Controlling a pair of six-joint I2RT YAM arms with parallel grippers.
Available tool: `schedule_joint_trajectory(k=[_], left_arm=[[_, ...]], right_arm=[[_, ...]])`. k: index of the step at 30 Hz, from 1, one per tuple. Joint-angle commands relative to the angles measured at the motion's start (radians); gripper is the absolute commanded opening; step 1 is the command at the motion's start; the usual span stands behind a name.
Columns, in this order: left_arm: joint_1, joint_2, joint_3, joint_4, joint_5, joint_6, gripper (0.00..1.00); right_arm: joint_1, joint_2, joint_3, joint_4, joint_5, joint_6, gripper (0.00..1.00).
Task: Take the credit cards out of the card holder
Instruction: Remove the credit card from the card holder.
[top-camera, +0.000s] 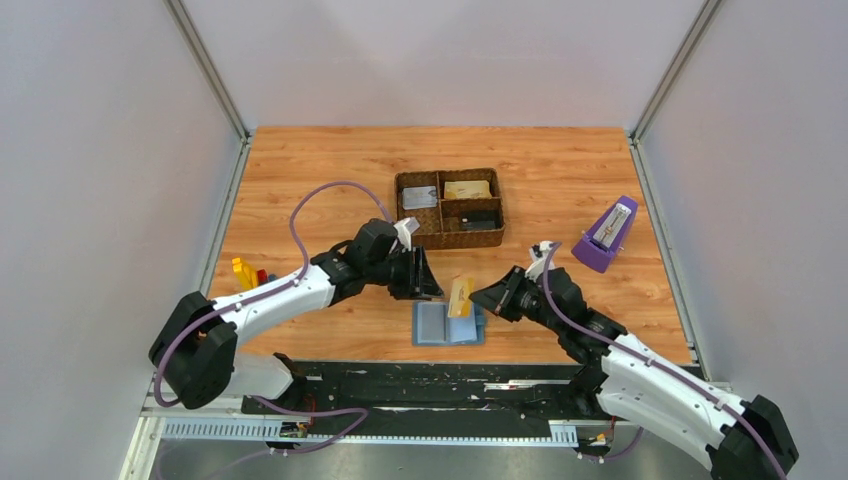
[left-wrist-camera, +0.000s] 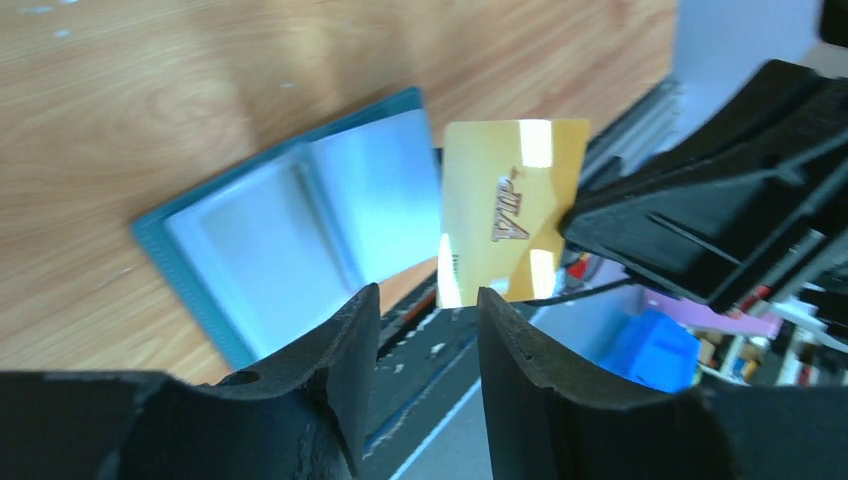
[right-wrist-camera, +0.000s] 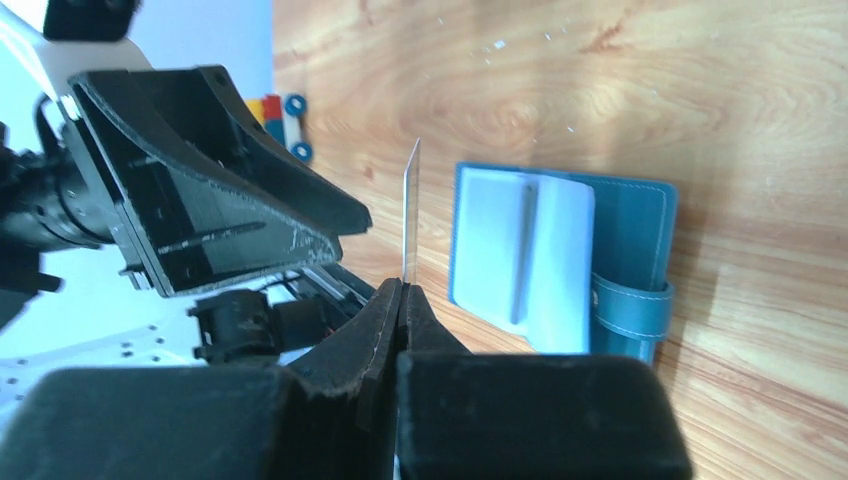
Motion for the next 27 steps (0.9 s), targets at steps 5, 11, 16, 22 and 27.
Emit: schedule_joint_trajectory(k=[5,11,16,22,27], left_arm=[[-0.003,-0.057,-0.053,0.307,0.17,-0.147,0.55],[-0.003,-0.036,-0.076,0.396,0.205,-0.199,0.57],[-0.003,-0.028,-0.121,0.534,0.237,-0.282,0.51],[-0.002,-0.073,-0.129,0.53,0.216,-0.28,0.05],[0.015,-0.124,-0.105,0.42,0.226,-0.177,0.0]], right_arm=[[-0.004,-0.105,0.038,0.086,0.097,0.137,0.0],[-0.004,-0.12,0.015,0.164,0.076,0.177,0.0],[-0.004,-0.117,-0.002,0.181,0.055,0.191,0.0],[-0.004,-0.13,-0.009,0.17,0.047,0.067,0.05],[-0.031,-0.176,0.069,0.027,0.017,-0.177,0.25]])
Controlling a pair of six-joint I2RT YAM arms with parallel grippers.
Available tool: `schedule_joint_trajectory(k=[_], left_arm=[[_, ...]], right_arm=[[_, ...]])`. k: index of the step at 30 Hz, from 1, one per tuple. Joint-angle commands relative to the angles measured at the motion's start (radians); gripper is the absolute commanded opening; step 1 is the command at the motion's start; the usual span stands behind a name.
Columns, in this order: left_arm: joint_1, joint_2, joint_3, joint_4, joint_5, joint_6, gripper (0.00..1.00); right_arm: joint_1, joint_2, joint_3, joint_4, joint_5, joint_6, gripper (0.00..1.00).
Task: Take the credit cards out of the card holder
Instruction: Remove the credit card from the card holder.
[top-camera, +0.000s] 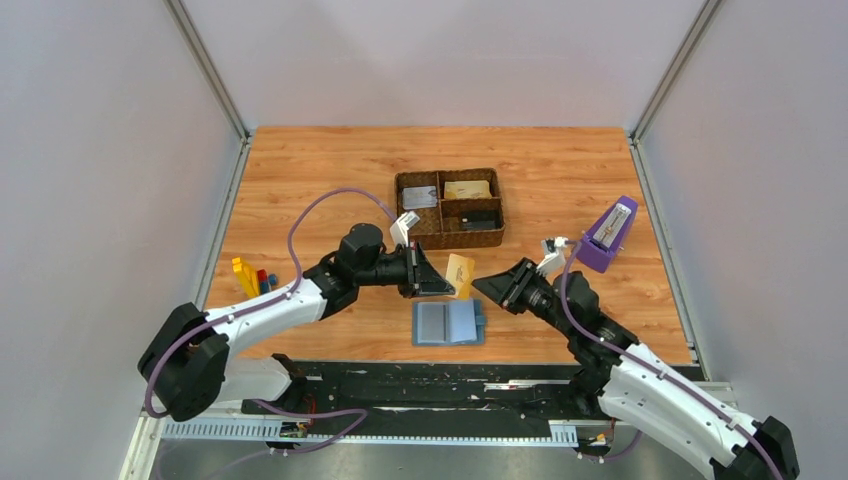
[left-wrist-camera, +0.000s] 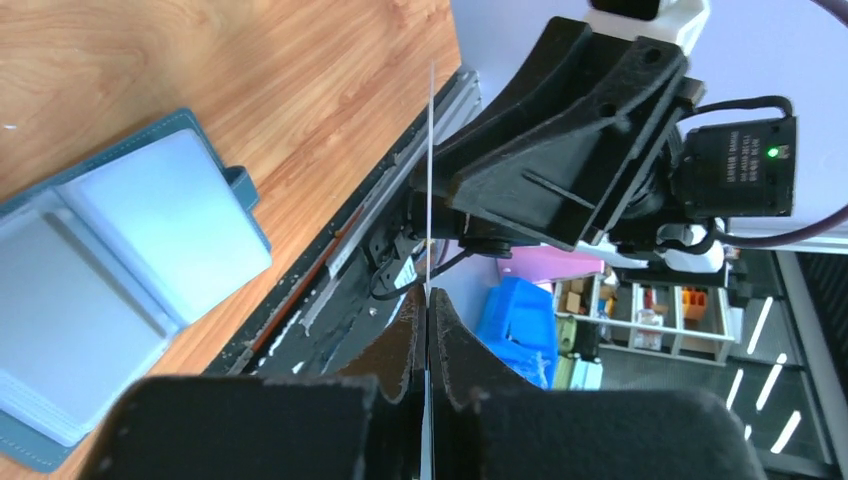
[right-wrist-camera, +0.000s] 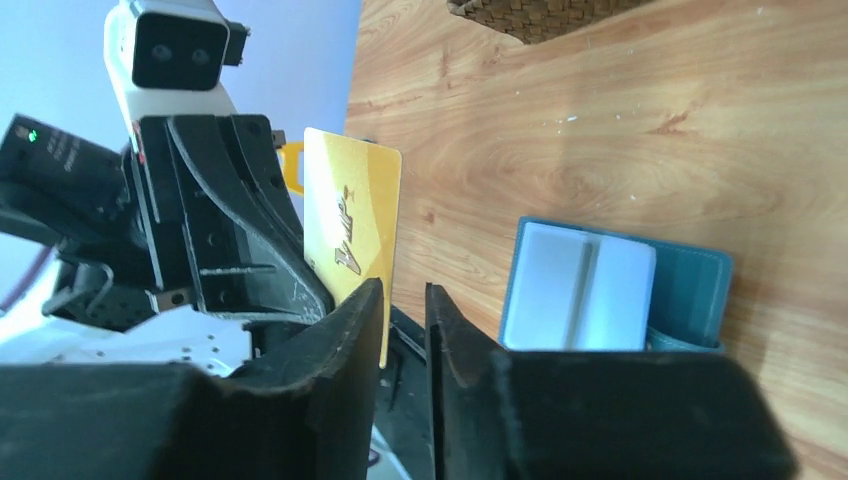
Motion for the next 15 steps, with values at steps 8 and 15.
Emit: schedule_joint_trajectory(k=[8,15], left_arm=[[0.023,-0.05,0.096,-0.272,0.175,0.332,0.0],[0.022,-0.039,0.106,-0.288,0.294,0.388,0.0]], right_arm=[[-0.209,0.127,0.351,-0.274,-0.413,-0.572,0.37],[-0.299,0.347,0.503,-0.379,-0.824,-0.738,0.38]])
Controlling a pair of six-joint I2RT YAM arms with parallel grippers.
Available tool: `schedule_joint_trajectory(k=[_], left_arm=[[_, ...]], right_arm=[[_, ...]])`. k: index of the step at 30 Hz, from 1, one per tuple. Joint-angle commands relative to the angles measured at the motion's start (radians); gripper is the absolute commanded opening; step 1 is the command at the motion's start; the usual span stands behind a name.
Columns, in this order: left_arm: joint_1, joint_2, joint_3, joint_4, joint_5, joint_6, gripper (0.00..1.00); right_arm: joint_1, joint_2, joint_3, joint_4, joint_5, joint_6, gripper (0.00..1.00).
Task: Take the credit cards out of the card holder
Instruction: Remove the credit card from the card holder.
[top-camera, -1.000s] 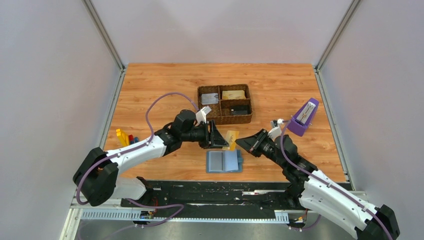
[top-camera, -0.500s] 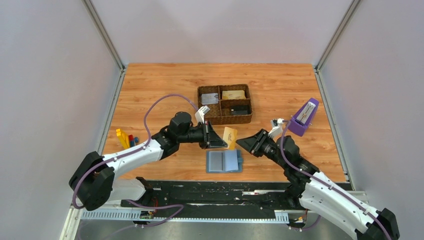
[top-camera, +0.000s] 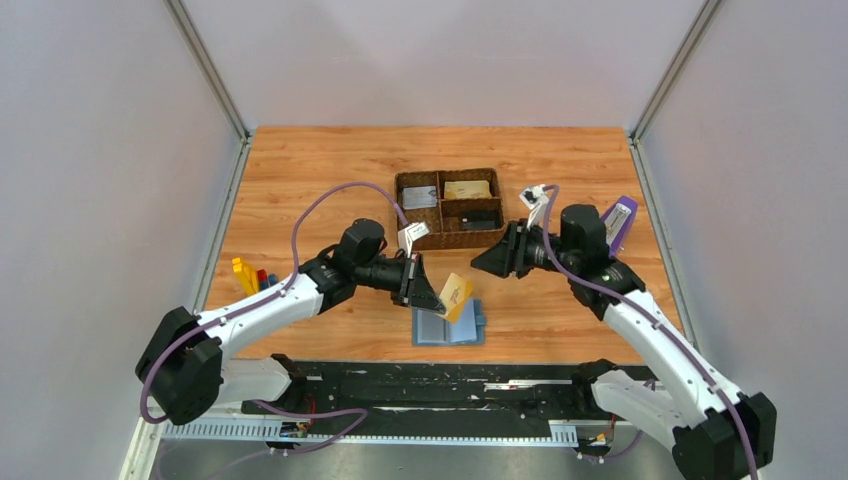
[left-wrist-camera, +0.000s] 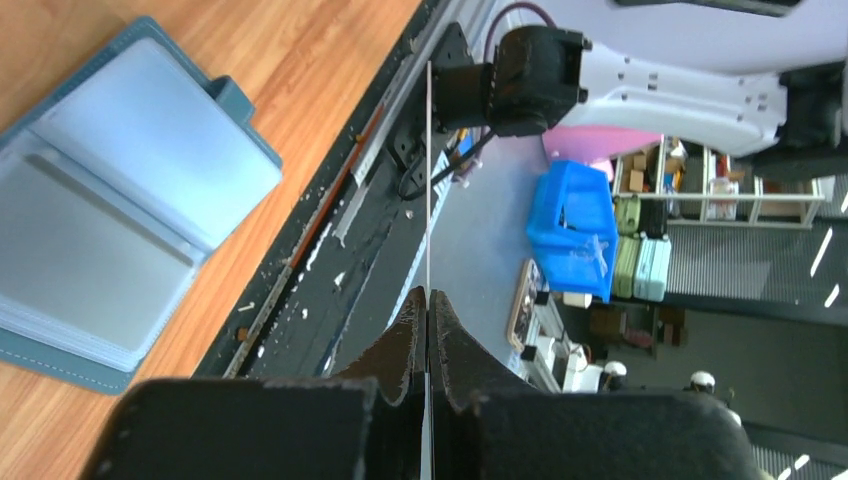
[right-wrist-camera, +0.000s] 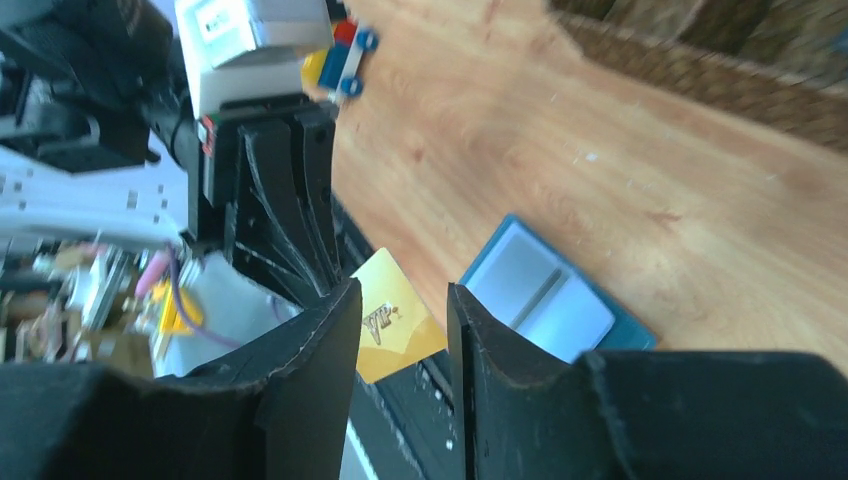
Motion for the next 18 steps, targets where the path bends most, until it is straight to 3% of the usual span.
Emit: schedule_joint_trajectory(k=[1,11,13,18], left_arm=[[0.001,-0.01,0.041,-0.025,0.102,0.083,0.0],[0.002,0.001,0.061,-0.024,0.139,0.092,0.0],[0.002,0.003,0.065,-0.023,0.143,0.093,0.0],[0.002,0.01,0.073,-0.029,0.141,0.096,0.0]], right_arm=[[-0.013,0.096,0.083,-0.117,-0.307,-0.173,0.39],[-0.012,0.183,0.061,-0.124,-0.425,-0.223,0.44],[-0.012,0.192,0.059,-0.124,-0.432,-0.224,0.41],[-0.012,0.189,0.056,-0.122,-0.428,-0.223,0.22]])
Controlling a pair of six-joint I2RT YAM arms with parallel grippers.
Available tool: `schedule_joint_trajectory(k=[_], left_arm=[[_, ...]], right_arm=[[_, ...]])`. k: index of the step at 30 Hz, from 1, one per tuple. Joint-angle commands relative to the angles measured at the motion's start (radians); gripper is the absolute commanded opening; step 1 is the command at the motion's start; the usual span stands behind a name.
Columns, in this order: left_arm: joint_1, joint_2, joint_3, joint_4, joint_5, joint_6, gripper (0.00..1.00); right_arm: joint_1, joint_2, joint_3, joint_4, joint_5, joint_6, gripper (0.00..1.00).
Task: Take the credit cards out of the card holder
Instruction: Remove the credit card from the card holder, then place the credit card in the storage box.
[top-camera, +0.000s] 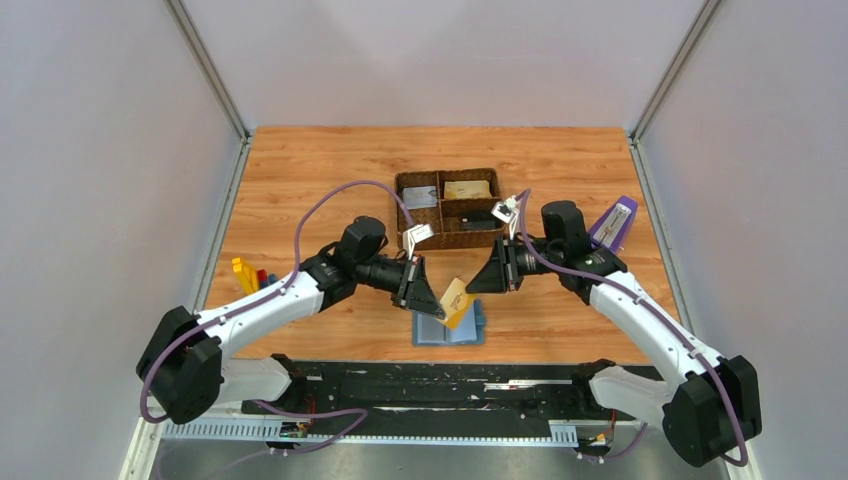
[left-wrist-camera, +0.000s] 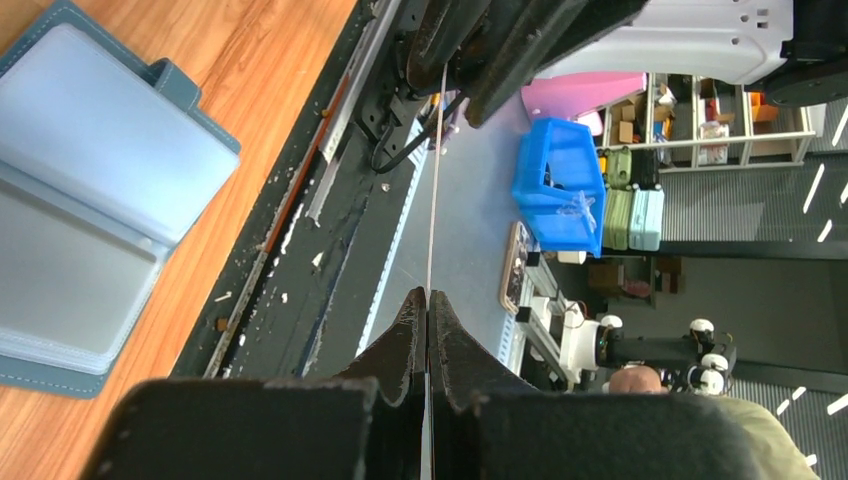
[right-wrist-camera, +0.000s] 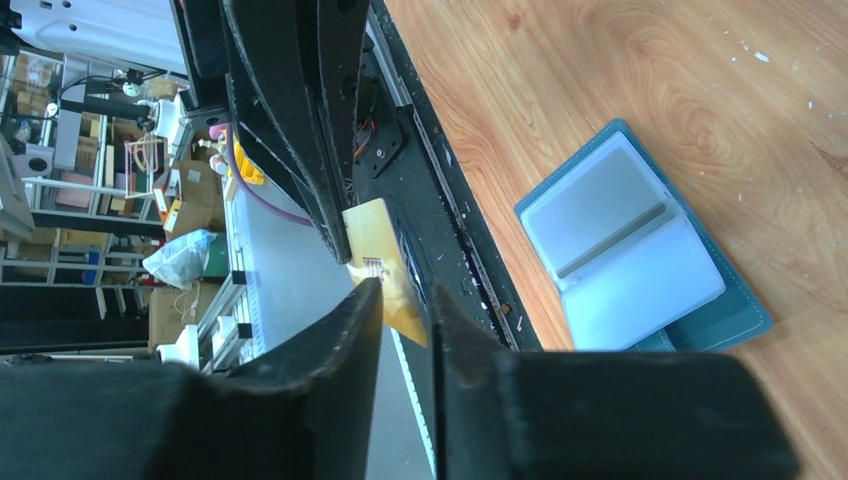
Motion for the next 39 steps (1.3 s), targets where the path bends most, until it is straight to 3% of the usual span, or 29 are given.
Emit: schedule_joint_trajectory(k=[1,4,7,8,10,15,17,21,31,39], left_arm=[[0.002,0.009,0.051,0.011,0.019,0.025,0.01],[0.002,0.013,0.059,-0.014,-0.001,0.038,0.04],[0.003,0.007,0.085,-0.068,-0.04,0.078,0.16],[0.003,0.006,0.093,-0.118,-0.079,0.09,0.27],[0.012,0.0,0.126,-0.212,-0.163,0.133,0.38],[0.048,-0.04,0.193,-0.382,-0.415,0.195,0.56],[0.06,-0.06,0.212,-0.438,-0.498,0.205,0.58],[0.097,-0.092,0.207,-0.449,-0.534,0.198,0.56],[0.101,-0.096,0.222,-0.523,-0.621,0.266,0.59],[0.101,-0.132,0.205,-0.568,-0.666,0.315,0.59]], right_arm=[[-0.002,-0.003,0.016,0.009,-0.042,-0.029,0.17],[-0.002,-0.011,0.015,0.009,-0.039,-0.023,0.01],[-0.003,-0.019,0.014,0.01,-0.007,-0.007,0.0],[-0.006,-0.022,0.014,0.01,0.004,0.0,0.0],[-0.017,-0.027,0.019,0.011,0.026,0.015,0.0],[-0.063,-0.027,0.056,0.011,0.109,0.036,0.0],[-0.097,-0.005,0.085,0.012,0.134,0.054,0.0],[-0.132,0.066,0.144,0.021,0.165,0.069,0.0],[-0.148,0.258,0.318,0.152,0.645,0.178,0.0],[-0.17,0.496,0.436,0.321,0.709,0.212,0.0]])
